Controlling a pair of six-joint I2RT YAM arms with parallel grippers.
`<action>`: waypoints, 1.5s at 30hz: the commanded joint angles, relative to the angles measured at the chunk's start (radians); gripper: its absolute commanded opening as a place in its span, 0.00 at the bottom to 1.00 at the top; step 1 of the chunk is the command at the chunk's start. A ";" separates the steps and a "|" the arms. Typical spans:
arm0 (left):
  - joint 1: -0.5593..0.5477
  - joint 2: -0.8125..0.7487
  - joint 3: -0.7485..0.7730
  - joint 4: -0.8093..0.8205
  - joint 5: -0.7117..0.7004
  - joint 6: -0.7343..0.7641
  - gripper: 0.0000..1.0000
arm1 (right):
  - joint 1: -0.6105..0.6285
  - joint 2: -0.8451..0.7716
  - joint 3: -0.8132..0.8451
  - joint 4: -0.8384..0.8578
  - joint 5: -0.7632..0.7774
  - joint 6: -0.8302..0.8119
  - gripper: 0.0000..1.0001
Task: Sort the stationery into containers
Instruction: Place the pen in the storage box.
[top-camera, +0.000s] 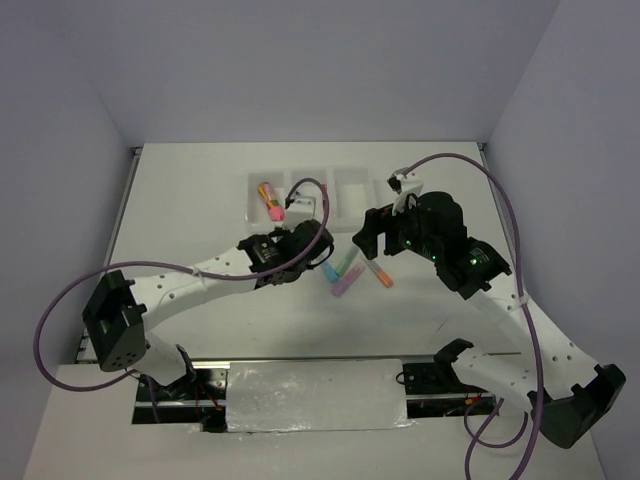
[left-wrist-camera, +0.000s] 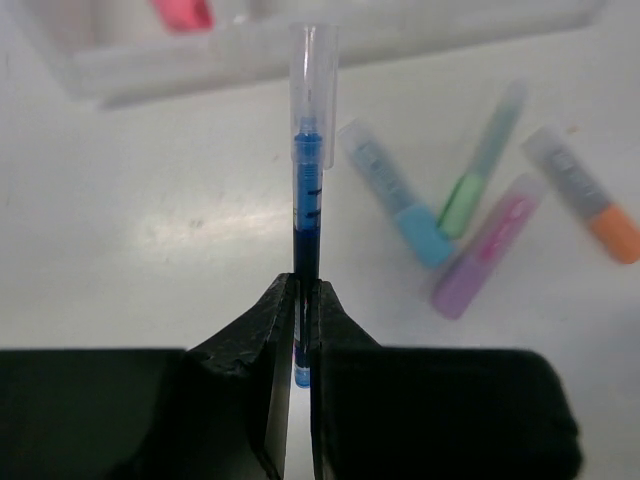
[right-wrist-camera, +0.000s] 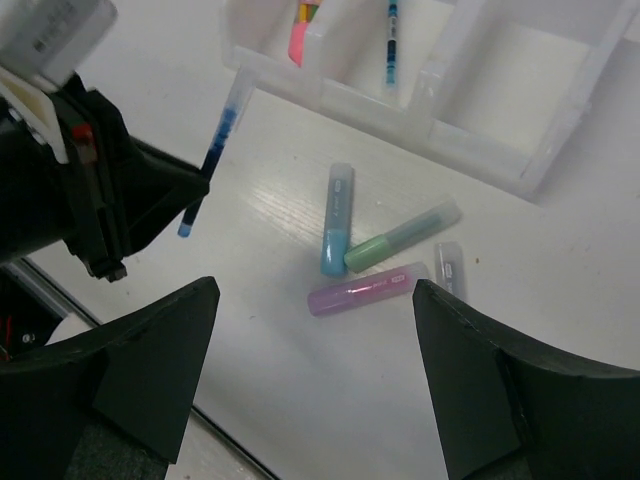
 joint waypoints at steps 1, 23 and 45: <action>0.036 0.068 0.117 0.159 0.019 0.212 0.00 | -0.031 -0.028 0.030 -0.011 -0.011 0.011 0.86; 0.347 0.660 0.648 0.308 0.231 0.419 0.26 | -0.061 -0.034 0.022 -0.054 0.021 0.009 0.89; 0.322 -0.011 0.199 -0.008 0.303 0.195 0.99 | -0.130 0.493 -0.153 0.101 0.139 0.000 0.85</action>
